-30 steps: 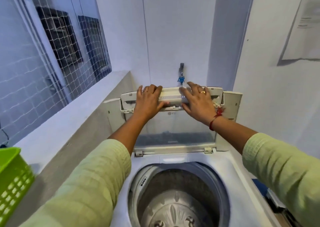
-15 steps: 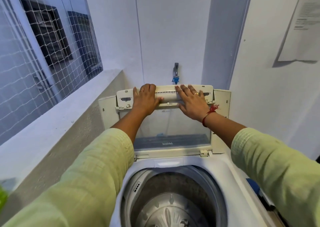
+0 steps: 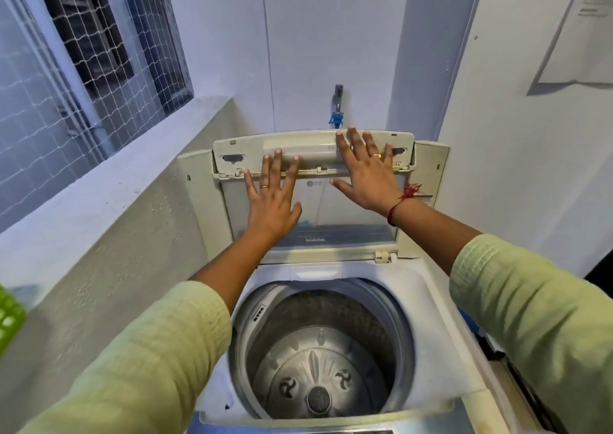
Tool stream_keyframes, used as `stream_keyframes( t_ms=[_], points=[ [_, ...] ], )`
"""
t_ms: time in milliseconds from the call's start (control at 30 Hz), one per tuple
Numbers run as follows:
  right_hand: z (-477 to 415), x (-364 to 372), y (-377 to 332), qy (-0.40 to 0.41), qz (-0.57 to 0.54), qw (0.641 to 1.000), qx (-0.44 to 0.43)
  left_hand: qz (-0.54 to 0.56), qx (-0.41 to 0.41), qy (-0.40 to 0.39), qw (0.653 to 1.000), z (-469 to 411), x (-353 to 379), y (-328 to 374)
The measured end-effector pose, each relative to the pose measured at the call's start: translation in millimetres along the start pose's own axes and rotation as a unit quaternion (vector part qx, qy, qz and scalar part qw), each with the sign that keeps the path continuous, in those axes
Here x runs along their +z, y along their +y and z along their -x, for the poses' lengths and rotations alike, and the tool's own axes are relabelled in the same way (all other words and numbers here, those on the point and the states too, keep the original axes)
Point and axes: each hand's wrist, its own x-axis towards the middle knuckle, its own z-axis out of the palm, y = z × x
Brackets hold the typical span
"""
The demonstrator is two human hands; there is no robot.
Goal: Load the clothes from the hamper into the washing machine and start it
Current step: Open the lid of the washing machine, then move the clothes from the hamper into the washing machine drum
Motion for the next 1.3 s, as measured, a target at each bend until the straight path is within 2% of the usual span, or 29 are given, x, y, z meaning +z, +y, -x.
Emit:
stream_keyframes(
  t_ms=[100, 233, 400, 533, 633, 767, 967, 1133, 1233, 1300],
  points=[
    [6, -2, -2, 0.023, -0.004, 1.0, 0.007, 0.006, -0.017, 0.029, 0.999, 4, 5, 8],
    [24, -5, -1, 0.048, -0.013, 0.999, 0.012, 0.033, -0.035, 0.018, 0.999, 8, 12, 20],
    [67, -18, 9, 0.058, -0.067, 0.996, 0.016, 0.081, -0.058, 0.048, 0.994, 23, 8, 45],
    [139, -25, 31, 0.047, -0.119, 0.992, 0.012, 0.149, -0.016, 0.042, 0.988, 73, 12, 101],
    [207, -23, 70, 0.003, -0.111, 0.994, 0.025, 0.178, 0.045, -0.016, 0.983, 116, 18, 165],
    [302, -29, 134, -0.057, -0.107, 0.989, 0.081, 0.198, 0.088, -0.101, 0.971, 161, 13, 255],
    [441, -37, 224, -0.101, -0.114, 0.973, 0.174, 0.268, 0.197, -0.198, 0.922, 227, 19, 391],
    [535, 0, 269, -0.113, -0.152, 0.943, 0.272, 0.237, 0.252, -0.308, 0.886, 274, 62, 465],
    [585, 47, 284, -0.145, -0.182, 0.908, 0.35, 0.245, 0.267, -0.362, 0.859, 304, 111, 489],
    [616, 89, 293, -0.163, -0.199, 0.88, 0.398, 0.24, 0.245, -0.419, 0.841, 323, 153, 504]
  ],
)
